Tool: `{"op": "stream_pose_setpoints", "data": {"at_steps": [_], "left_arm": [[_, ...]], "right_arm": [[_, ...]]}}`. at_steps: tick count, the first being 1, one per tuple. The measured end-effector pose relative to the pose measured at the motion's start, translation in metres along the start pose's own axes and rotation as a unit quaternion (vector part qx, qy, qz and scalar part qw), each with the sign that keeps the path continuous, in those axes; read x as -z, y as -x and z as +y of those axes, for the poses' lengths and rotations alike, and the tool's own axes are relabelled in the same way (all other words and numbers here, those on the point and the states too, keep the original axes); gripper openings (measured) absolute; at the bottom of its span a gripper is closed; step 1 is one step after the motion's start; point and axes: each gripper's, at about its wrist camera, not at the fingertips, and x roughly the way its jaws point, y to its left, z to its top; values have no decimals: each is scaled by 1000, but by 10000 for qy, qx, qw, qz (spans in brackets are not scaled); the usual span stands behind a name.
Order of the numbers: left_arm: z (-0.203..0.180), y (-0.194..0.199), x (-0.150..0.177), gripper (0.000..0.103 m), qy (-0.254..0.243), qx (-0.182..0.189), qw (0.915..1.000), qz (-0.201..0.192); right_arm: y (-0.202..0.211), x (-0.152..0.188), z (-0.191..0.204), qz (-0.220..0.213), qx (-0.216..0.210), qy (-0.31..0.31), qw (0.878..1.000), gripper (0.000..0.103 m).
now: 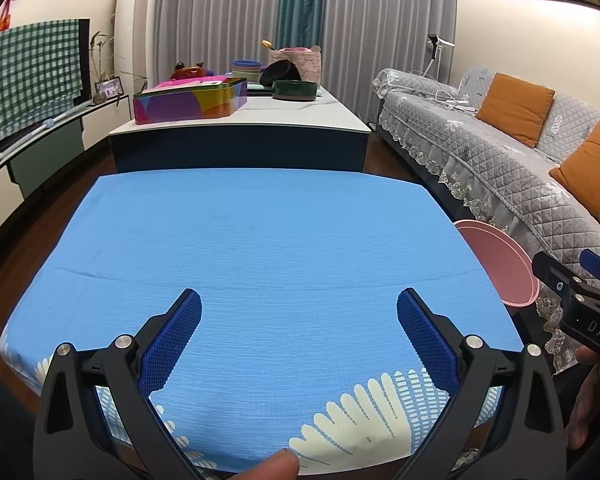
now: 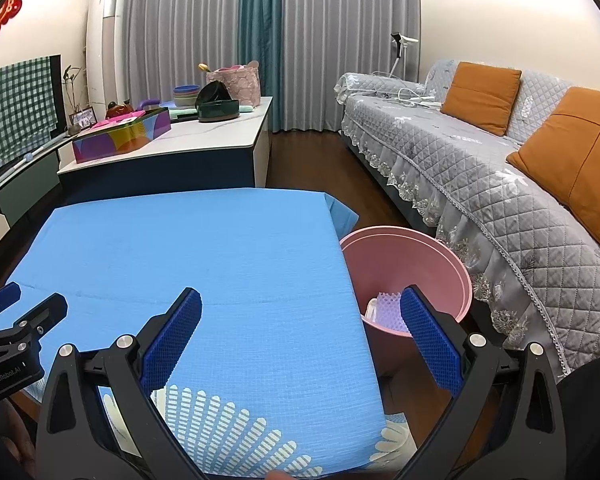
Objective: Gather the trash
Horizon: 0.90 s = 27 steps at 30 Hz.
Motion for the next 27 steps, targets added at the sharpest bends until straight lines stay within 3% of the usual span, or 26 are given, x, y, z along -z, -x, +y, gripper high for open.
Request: {"op": "stream_pose_setpoints", "data": {"at_steps": [27], "left_arm": [[2,2,-3,95,-24,1,10000,-41]], "right_arm": [[2,0,-2,-28,14,18,10000,98]]}}
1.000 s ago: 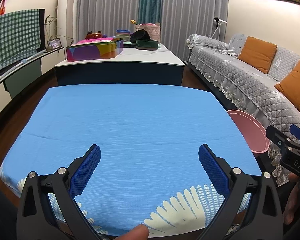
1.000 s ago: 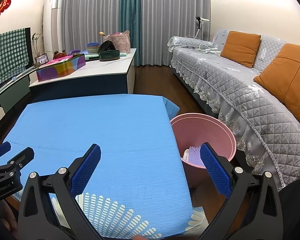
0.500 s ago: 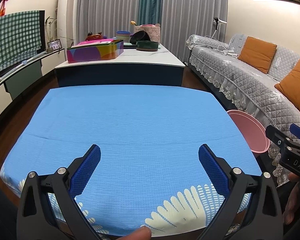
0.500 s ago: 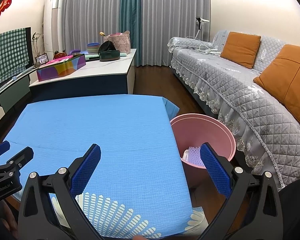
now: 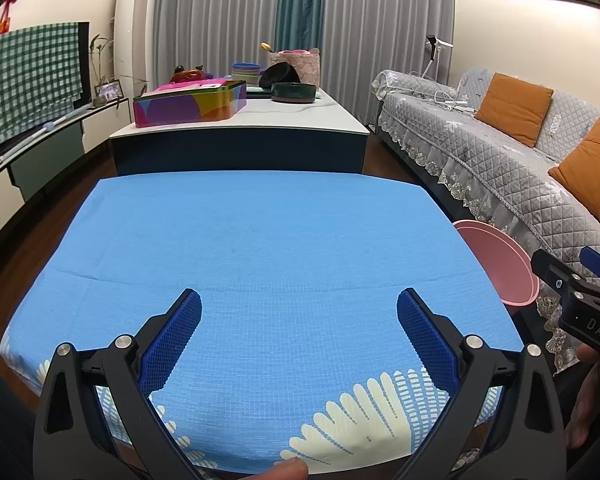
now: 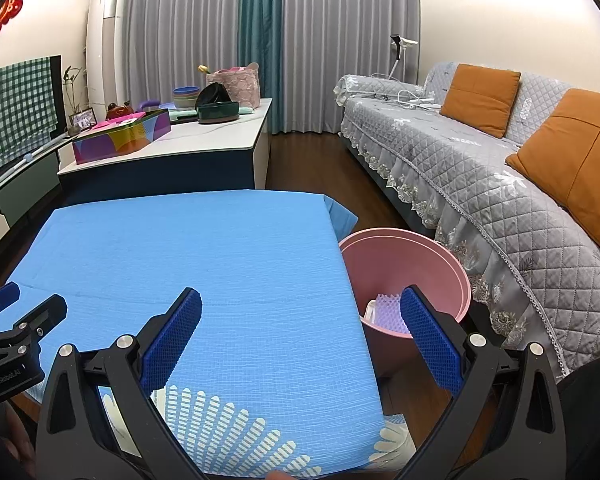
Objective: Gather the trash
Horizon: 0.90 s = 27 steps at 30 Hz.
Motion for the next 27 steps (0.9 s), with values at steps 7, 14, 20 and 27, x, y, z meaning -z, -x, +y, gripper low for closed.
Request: {"op": "stream_pose_setpoints", "data": {"at_steps": [7,14,20,27], "left_arm": [[0,0,1,95,-5,-21,10000,-2],[-1,-1,1,95,-18,-24,10000,-14],[-5,2,0,95,-105,-51,9999,-119],[0,-1,0,95,-26,12,9999,-102]], "right_arm": [[0,0,0,-2,-1,-1,10000,98],[0,-1,-1,0,12,-14,10000,98],[-1,0,-3,10,6,-29,10000,98],[-1,1,-1,-7,-3,-20,10000,98]]}}
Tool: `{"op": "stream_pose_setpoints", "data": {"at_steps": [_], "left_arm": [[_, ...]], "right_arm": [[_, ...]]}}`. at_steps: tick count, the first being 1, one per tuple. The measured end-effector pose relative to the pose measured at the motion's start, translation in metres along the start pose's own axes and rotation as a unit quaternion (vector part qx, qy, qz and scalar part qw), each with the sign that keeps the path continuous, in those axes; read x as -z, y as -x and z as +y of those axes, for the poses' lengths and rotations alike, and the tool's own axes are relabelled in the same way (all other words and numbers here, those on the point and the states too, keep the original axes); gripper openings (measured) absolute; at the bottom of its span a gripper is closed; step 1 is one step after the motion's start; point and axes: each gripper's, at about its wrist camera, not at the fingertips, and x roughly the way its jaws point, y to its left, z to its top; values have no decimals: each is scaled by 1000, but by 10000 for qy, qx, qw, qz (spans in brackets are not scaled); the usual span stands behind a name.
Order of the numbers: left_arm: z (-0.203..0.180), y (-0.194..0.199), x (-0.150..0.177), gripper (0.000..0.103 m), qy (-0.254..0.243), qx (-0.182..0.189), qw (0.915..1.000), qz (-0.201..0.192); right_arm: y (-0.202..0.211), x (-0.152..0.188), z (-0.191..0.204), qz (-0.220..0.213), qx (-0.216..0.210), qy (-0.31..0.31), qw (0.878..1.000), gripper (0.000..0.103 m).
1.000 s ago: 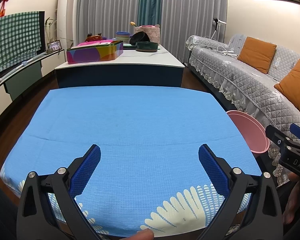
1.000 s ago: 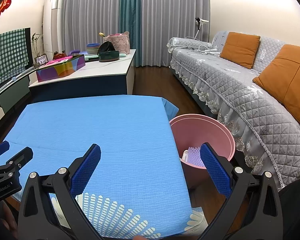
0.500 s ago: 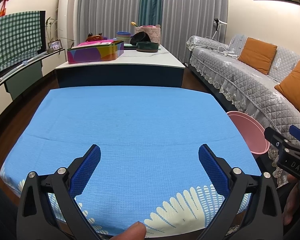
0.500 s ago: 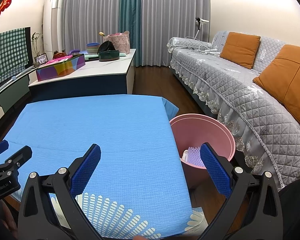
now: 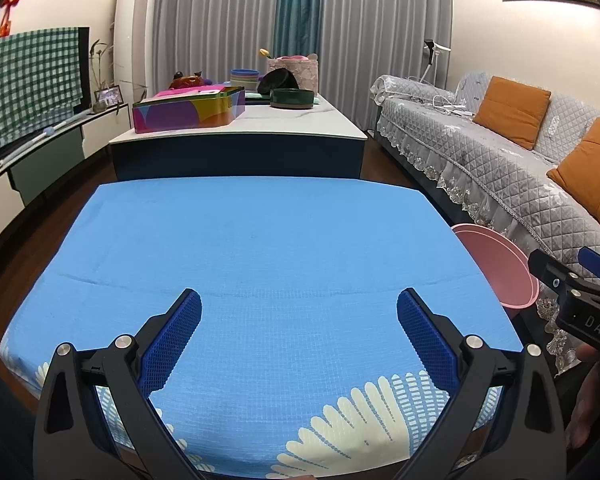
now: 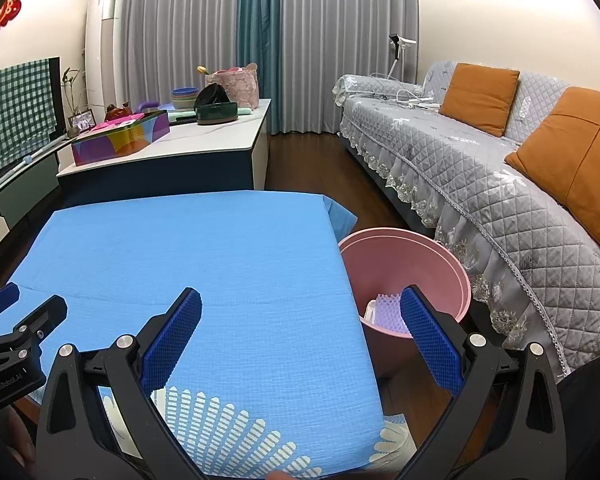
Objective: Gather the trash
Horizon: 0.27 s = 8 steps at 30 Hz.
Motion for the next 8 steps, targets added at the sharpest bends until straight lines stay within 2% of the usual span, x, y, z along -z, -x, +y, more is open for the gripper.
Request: {"op": "stream_pose_setpoints", "data": {"at_steps": [8], "left_arm": [[2,-3,1,95,63,-44,9999,100]], "right_arm": [[-1,0,2,19,10,-2,10000,98]]}}
